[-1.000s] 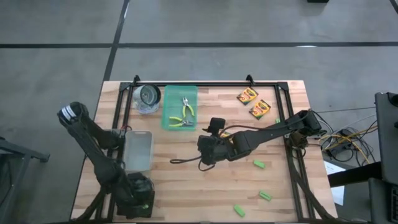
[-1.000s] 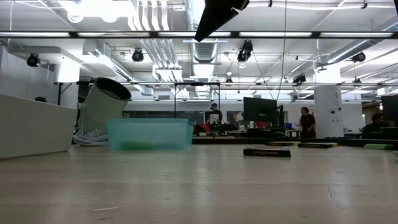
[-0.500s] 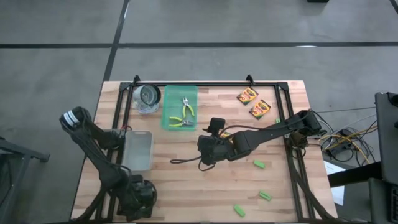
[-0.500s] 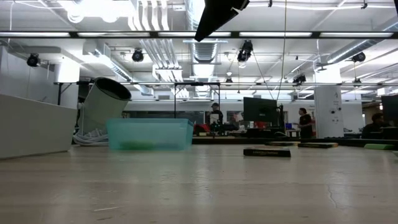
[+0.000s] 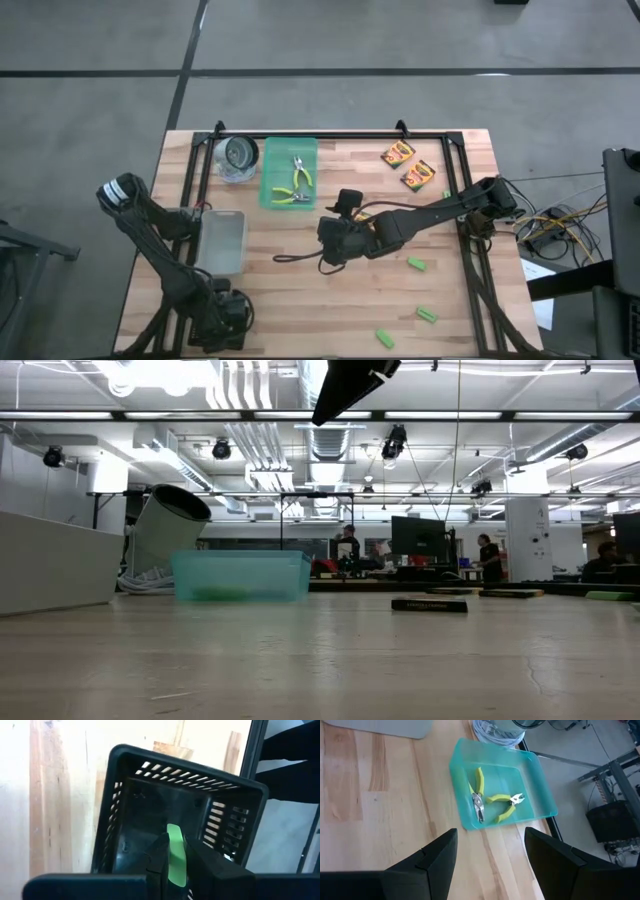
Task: Pick & Place School Supplies
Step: Put the green eraser into the black bin
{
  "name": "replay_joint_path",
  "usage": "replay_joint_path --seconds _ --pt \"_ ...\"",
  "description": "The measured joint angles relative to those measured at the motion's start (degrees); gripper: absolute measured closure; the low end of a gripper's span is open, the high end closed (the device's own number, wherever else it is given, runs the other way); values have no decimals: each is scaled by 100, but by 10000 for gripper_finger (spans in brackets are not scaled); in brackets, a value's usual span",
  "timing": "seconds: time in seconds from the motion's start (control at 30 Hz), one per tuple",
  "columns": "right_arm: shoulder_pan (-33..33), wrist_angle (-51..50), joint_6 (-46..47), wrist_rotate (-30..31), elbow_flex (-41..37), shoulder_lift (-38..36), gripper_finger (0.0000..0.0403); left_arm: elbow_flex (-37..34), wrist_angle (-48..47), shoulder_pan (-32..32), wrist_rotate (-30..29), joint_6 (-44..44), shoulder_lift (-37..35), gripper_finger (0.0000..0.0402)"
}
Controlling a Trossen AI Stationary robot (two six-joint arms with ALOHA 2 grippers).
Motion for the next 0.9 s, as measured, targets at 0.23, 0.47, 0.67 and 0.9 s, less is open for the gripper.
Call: replay_joint_path --seconds 0.23,0.47,0.67,0.9 --pt "0 6 -35 0 0 0 177 0 -1 74 -67 -43 -2 346" --pt "0 8 -57 0 0 0 177 0 2 203 -100 -184 -2 346" --pt "0 23 -55 0 0 0 177 -26 12 223 -112 -105 -4 346" --pt "0 47 -63 0 0 2 177 -26 40 223 -202 -163 -4 346"
